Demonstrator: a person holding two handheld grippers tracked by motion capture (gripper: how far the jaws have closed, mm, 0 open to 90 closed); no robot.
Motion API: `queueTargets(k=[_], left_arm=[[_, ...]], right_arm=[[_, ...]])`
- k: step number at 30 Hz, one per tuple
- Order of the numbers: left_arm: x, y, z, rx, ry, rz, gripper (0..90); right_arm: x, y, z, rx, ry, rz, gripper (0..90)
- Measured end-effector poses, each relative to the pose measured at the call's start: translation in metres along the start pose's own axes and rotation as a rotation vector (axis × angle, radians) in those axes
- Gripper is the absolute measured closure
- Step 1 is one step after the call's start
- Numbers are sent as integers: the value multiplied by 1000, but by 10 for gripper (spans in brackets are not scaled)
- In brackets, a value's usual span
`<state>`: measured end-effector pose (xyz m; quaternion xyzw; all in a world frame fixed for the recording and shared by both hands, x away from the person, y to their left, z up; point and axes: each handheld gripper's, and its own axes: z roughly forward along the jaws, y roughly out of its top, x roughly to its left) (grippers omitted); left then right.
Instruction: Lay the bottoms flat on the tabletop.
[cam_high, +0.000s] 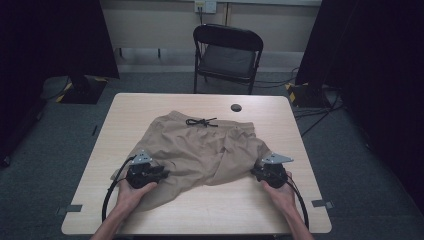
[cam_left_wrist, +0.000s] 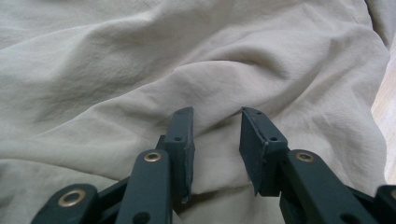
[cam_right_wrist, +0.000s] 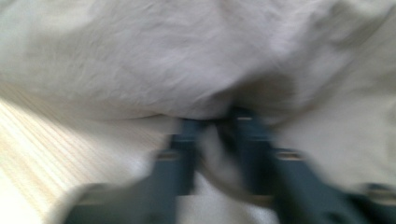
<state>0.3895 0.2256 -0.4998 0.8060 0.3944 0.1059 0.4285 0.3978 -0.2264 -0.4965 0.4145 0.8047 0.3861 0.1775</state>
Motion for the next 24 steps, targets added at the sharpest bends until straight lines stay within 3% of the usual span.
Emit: queueTargets(k=[1,2,3,5,6,7,11,12,14,15,17,18,20,21,23,24], left_arm=[[0,0,0,0,0,0,650],[0,0,0,1,2,3,648],[0,0,0,5,4,2,648],[0,0,0,-1,-1,-1,648],[0,0,0,0,-1,-4,648],[0,0,0,1,2,-1,649],[0,0,0,0,3,-1,649],[0,0,1,-3,-1,-4,651],[0,0,1,-3,0,-4,652],[0,0,1,-3,4,-3,652],[0,0,1,-2,4,-2,652],[0,0,1,-3,1,-3,652],[1,0,1,-4,-3,-1,653],[0,0,1,-4,-6,0,653],[0,0,1,-5,-1,1,653],[0,0,1,-5,-2,1,654]], right_arm=[[0,0,0,0,0,0,886],[1,-1,-3,10,53,17,899],[3,-1,-5,9,74,23,900],[6,0,-14,-30,147,66,900],[6,0,-14,-30,147,66,900],[9,6,-27,-89,202,102,900],[13,13,-44,-154,254,119,900],[15,21,-58,-203,287,131,900],[15,24,-62,-219,299,132,900],[14,35,-74,-275,325,144,900],[13,39,-78,-297,331,150,900],[9,51,-86,-344,333,153,900],[7,54,-87,-351,323,156,900],[-2,60,-87,-382,325,186,900],[-5,62,-85,-387,319,192,900],[-8,64,-82,-378,292,188,900]])
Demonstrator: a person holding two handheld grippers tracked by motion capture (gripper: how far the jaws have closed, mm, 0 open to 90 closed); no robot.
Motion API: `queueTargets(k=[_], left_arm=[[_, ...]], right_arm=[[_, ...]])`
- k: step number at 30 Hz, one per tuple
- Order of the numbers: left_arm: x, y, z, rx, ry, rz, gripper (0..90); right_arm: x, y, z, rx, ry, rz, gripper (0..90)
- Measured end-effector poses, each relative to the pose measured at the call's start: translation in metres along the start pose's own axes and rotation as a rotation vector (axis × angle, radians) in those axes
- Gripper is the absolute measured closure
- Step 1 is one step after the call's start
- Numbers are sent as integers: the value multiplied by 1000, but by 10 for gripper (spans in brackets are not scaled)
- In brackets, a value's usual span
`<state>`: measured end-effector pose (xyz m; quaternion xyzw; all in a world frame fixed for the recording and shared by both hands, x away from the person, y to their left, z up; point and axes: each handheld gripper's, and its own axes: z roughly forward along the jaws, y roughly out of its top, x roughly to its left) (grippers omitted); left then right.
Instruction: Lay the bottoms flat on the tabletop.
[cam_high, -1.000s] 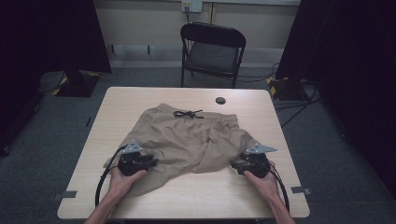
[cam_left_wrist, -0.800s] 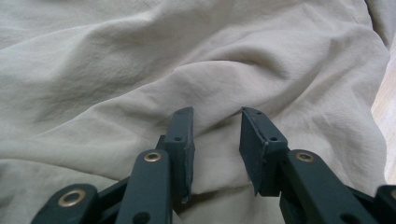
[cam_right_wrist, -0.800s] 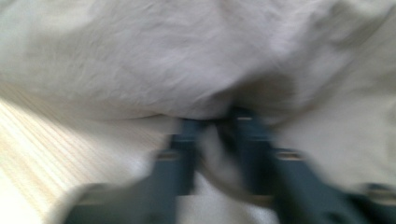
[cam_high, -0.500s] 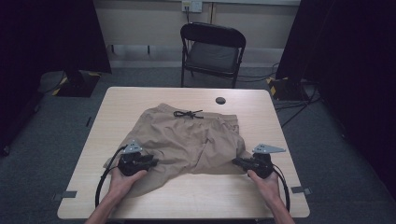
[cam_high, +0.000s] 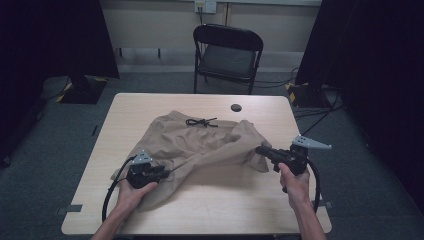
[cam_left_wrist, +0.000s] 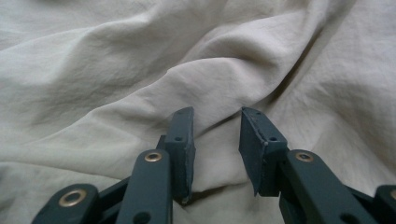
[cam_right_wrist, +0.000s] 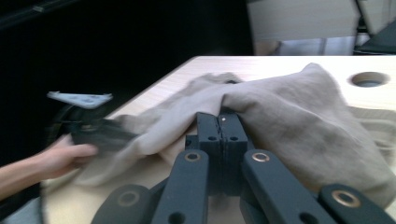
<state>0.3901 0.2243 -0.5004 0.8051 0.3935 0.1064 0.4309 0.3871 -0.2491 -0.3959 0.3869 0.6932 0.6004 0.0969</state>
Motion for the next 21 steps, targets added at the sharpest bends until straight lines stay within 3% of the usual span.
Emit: queueTargets(k=[1,2,6,7,10,12,13,15,17,21], left_arm=[[0,0,0,0,0,0,654],[0,0,0,0,1,0,653],[0,0,0,0,2,-3,653],[0,0,0,-1,4,-4,653],[1,0,-1,8,-1,1,653],[1,0,0,6,-2,-1,653],[-1,0,0,0,4,-7,650],[-1,0,0,0,4,-7,648],[0,0,0,0,4,-9,648],[0,0,0,0,0,-7,650]], right_arm=[[-12,-3,9,20,-32,23,900],[-17,-5,13,38,-52,16,899],[-29,-14,29,73,-44,51,899],[-22,-20,38,116,-22,51,899],[-4,-25,43,172,11,5,899],[2,-28,43,177,28,2,899],[16,-37,43,202,57,-8,899],[20,-41,43,211,74,-3,899],[38,-59,39,232,124,0,899],[48,-72,31,237,144,-5,895]])
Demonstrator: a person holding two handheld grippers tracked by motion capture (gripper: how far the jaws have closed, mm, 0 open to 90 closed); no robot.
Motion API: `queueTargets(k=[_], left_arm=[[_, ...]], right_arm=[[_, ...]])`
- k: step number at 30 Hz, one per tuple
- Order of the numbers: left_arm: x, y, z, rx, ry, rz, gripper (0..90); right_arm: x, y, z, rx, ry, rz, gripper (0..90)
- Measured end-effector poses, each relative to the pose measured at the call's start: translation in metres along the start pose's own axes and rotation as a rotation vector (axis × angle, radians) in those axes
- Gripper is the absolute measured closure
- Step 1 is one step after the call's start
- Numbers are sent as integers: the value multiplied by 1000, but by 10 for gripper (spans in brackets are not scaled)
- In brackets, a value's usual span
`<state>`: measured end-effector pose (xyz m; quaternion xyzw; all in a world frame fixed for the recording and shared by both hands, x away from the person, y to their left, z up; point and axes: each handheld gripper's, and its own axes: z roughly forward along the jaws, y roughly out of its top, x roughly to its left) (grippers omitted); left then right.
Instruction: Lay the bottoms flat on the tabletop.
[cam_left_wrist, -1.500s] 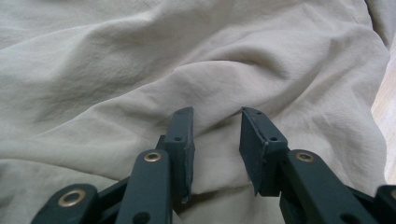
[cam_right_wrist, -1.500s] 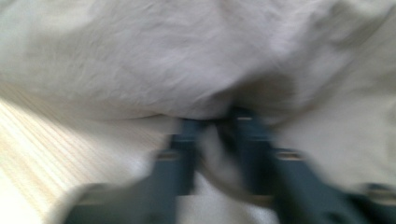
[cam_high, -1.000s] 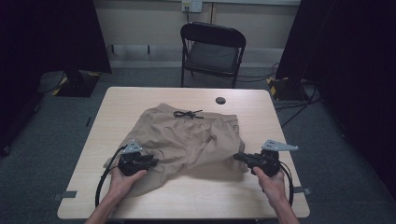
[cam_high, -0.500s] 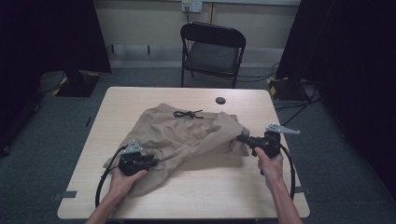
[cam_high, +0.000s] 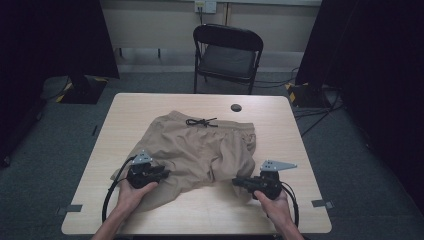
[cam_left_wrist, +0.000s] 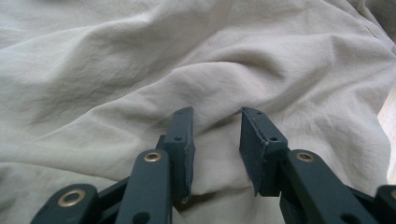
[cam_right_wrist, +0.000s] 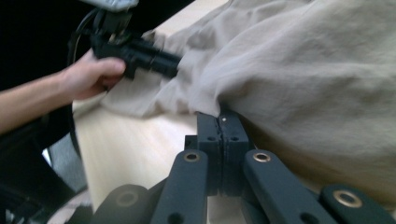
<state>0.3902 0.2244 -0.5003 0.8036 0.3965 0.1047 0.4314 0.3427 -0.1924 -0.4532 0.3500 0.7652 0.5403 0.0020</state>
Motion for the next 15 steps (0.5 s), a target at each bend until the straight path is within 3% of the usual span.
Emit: queueTargets(k=[1,3,5,10,11,15], left_arm=[[0,0,0,1,-1,0,651],[0,0,0,1,0,-1,651],[0,0,0,1,3,0,651],[-3,2,0,10,11,7,648],[-5,3,-2,1,9,11,662],[-14,12,-9,-63,-33,31,692]], right_arm=[[3,-5,-1,14,-10,1,815],[3,-7,-2,22,-30,-1,791],[1,-11,-10,25,-48,-12,680],[0,-5,-26,-10,-81,-34,586],[-5,1,-33,-45,-98,-32,573],[-12,10,-40,-81,-134,-31,542]])
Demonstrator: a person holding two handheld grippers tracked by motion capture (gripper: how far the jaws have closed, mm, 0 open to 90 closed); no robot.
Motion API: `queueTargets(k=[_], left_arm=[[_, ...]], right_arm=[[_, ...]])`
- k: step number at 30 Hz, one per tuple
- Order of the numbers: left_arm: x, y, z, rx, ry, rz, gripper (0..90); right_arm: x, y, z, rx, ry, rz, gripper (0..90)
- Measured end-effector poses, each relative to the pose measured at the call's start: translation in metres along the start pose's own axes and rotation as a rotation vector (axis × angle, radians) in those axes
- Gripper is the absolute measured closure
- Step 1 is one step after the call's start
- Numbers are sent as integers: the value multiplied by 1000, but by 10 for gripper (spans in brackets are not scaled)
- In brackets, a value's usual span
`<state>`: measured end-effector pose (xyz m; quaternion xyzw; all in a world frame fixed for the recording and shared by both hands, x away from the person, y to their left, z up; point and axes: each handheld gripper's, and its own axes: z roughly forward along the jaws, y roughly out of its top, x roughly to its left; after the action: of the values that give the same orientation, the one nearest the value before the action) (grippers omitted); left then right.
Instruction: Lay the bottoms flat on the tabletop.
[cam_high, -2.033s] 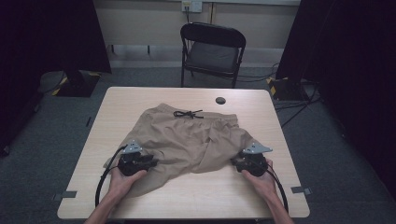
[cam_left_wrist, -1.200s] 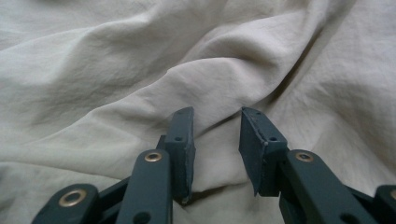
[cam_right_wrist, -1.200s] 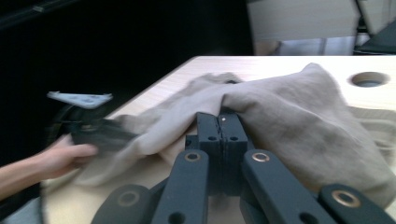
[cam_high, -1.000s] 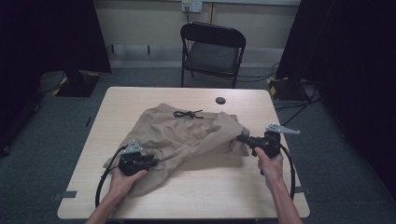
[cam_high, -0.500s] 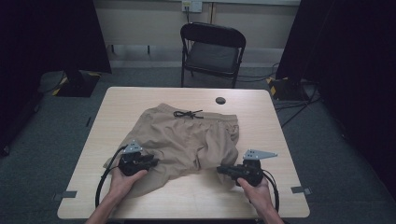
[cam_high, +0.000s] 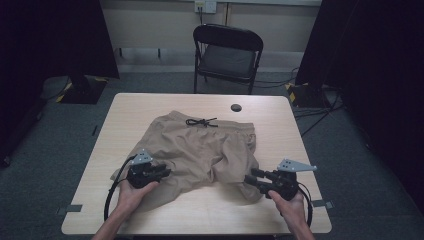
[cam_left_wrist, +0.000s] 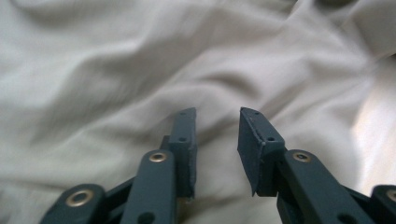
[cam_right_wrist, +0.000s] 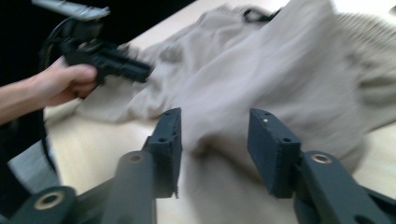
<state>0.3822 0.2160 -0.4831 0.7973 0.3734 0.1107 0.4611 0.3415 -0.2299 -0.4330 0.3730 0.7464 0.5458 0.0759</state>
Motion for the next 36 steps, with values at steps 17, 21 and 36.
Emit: queueTargets(k=[17,21,36], left_arm=[[-46,18,22,-1,-146,60,707],[-59,28,33,-4,-162,72,626],[-80,49,89,-18,-219,42,316]], right_arm=[[-52,10,67,90,-38,51,460],[-39,6,79,134,24,19,791],[-24,51,102,28,85,21,900]])
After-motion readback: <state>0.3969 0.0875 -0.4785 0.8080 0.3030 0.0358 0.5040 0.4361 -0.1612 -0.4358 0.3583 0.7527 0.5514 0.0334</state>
